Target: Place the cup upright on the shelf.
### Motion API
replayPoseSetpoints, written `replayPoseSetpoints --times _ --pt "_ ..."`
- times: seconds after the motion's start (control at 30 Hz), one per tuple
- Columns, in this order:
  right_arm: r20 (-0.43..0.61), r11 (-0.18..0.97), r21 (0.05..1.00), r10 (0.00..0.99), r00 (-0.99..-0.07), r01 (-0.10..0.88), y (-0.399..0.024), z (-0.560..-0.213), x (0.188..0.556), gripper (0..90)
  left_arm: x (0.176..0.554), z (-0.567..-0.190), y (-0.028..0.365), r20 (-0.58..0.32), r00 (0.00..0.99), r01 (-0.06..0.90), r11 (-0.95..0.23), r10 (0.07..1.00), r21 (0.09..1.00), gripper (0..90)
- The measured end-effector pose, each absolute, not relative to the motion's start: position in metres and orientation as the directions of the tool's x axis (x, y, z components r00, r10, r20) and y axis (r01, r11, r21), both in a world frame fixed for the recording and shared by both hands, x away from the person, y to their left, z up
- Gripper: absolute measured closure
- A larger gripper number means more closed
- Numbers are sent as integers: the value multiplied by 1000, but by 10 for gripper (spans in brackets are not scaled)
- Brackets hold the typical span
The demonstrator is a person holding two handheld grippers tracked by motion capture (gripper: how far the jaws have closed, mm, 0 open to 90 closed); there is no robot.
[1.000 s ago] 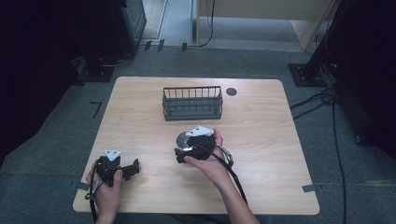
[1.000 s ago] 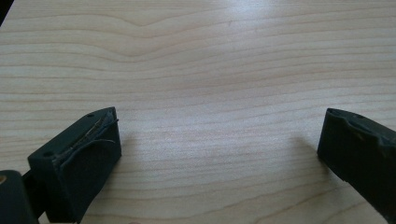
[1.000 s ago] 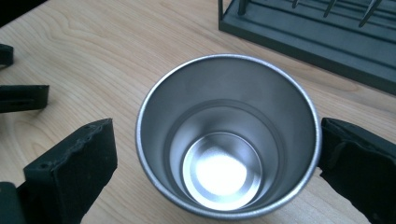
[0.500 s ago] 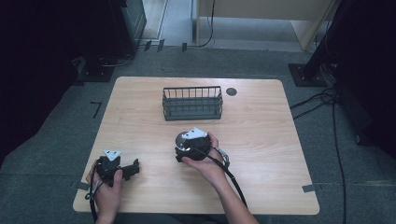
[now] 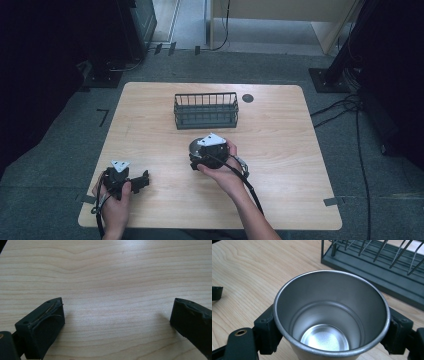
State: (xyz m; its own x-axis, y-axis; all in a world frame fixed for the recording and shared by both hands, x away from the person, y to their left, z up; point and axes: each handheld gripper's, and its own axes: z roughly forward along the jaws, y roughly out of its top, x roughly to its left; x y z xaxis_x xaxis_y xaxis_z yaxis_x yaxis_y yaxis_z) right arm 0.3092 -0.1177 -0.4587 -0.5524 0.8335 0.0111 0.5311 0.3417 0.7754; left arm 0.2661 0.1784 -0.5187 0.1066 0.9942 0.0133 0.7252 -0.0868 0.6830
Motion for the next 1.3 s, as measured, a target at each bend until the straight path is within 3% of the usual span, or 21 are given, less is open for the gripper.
replayPoseSetpoints --times 1.3 --pt "5 311 819 837 -547 482 -130 -388 345 187 265 -519 176 12 137 721 -108 991 685 0"
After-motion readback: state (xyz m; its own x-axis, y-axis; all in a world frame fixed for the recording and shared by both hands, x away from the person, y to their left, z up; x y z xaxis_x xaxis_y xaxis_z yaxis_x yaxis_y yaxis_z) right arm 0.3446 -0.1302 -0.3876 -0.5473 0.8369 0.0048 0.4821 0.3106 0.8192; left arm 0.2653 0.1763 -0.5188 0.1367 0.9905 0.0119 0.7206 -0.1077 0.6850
